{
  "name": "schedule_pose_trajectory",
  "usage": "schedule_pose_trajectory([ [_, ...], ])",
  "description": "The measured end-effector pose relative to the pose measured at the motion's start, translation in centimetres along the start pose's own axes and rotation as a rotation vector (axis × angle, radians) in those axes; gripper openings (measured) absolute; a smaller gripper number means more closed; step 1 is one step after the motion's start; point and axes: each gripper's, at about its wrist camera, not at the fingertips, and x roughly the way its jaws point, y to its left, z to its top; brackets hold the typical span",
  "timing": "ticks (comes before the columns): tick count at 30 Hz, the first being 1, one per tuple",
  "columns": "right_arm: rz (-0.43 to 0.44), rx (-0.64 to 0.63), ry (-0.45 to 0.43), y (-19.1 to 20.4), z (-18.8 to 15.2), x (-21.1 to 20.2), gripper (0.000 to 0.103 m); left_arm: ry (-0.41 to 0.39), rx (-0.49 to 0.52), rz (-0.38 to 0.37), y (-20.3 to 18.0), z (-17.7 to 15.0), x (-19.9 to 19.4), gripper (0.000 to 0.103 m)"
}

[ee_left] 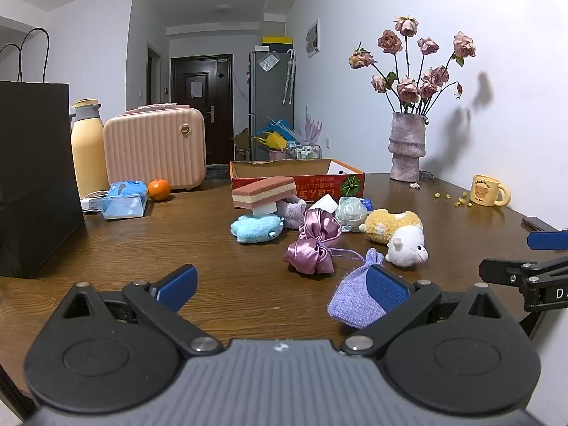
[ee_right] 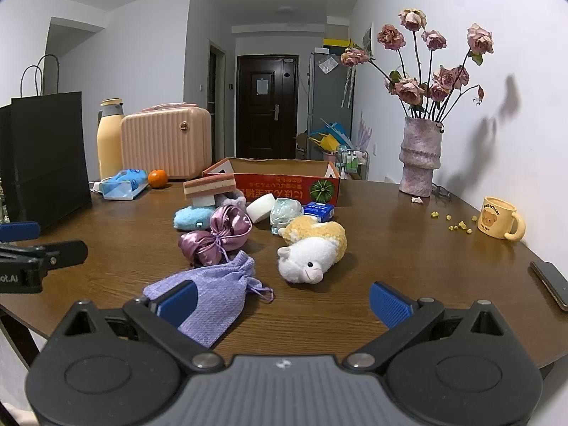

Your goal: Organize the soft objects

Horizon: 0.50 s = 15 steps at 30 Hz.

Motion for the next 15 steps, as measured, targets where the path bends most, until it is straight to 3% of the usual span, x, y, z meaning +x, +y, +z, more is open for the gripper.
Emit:
schedule_pose_trajectory([
  [15, 0.000, -0.006, -0.001, 0.22, 0.13, -0.12, 0.103, 0.000, -0.001, 0.001, 0.04, 0.20, -0.03, 0.103],
])
